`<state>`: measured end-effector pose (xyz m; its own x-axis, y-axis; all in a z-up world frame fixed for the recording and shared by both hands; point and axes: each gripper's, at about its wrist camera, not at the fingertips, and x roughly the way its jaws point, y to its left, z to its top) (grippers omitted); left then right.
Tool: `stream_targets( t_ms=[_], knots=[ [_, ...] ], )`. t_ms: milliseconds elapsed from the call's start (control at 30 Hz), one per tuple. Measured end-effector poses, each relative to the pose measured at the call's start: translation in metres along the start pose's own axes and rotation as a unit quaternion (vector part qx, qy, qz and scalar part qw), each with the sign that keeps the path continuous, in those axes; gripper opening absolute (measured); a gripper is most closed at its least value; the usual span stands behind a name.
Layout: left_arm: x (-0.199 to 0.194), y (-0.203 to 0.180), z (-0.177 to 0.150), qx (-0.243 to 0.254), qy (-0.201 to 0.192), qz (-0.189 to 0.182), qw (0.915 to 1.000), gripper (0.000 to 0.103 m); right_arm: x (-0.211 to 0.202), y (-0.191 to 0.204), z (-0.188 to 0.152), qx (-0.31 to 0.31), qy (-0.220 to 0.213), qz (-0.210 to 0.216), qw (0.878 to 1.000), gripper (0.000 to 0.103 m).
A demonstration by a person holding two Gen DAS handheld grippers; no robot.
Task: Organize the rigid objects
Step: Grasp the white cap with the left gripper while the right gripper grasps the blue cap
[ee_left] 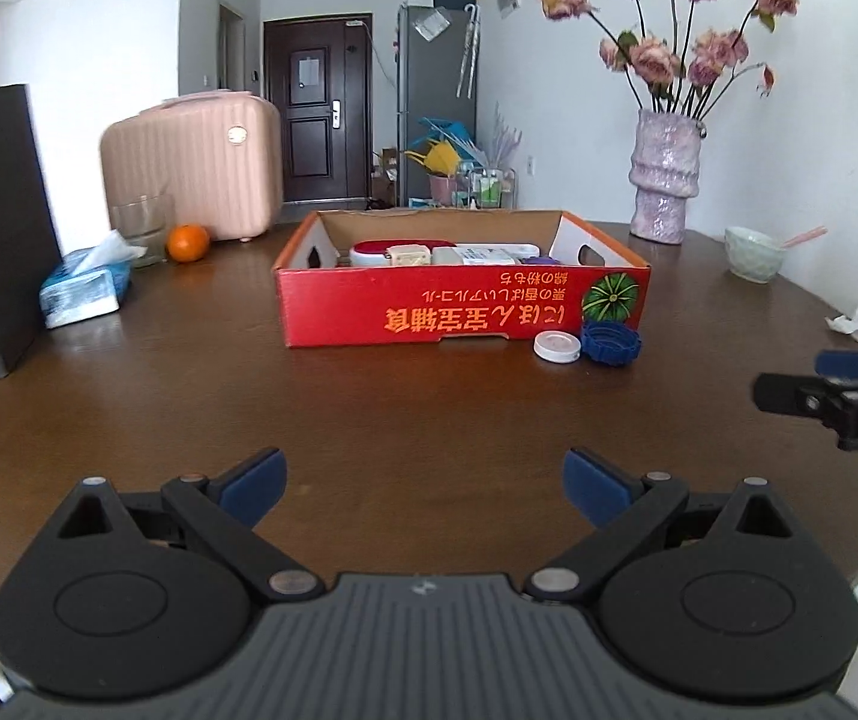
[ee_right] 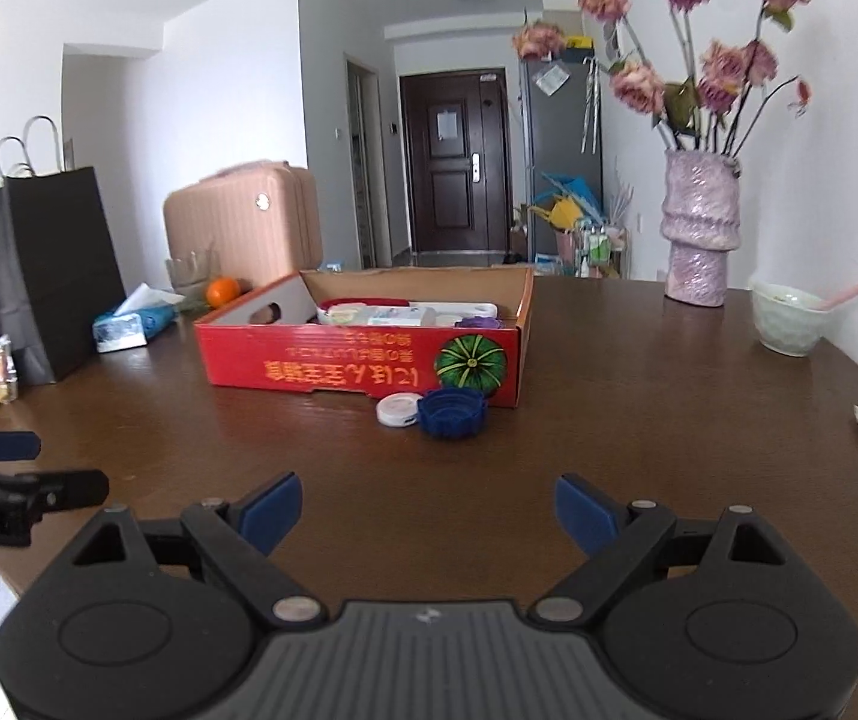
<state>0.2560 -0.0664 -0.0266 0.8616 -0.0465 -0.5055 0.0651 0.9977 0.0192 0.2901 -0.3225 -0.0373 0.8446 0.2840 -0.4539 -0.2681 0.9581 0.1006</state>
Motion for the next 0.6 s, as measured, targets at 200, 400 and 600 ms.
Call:
stream_targets(
  t_ms=[200, 400, 600],
  knots=[
    [0.066, -0.014, 0.027, 0.018, 0.028, -0.021, 0.9992, 0.092, 0.095, -0.017, 0.031, -0.018, 0.062, -0.002, 0.998, 0.088],
    [0.121, -0.031, 0.047, 0.034, 0.055, -0.061, 0.9961, 0.083, 0.171, -0.023, 0.045, -0.024, 0.103, 0.036, 0.994, 0.078],
    [0.169, -0.059, 0.067, 0.054, 0.070, -0.101, 0.9909, 0.071, 0.176, -0.047, 0.048, 0.007, 0.096, 0.062, 0.993, 0.052]
  ],
)
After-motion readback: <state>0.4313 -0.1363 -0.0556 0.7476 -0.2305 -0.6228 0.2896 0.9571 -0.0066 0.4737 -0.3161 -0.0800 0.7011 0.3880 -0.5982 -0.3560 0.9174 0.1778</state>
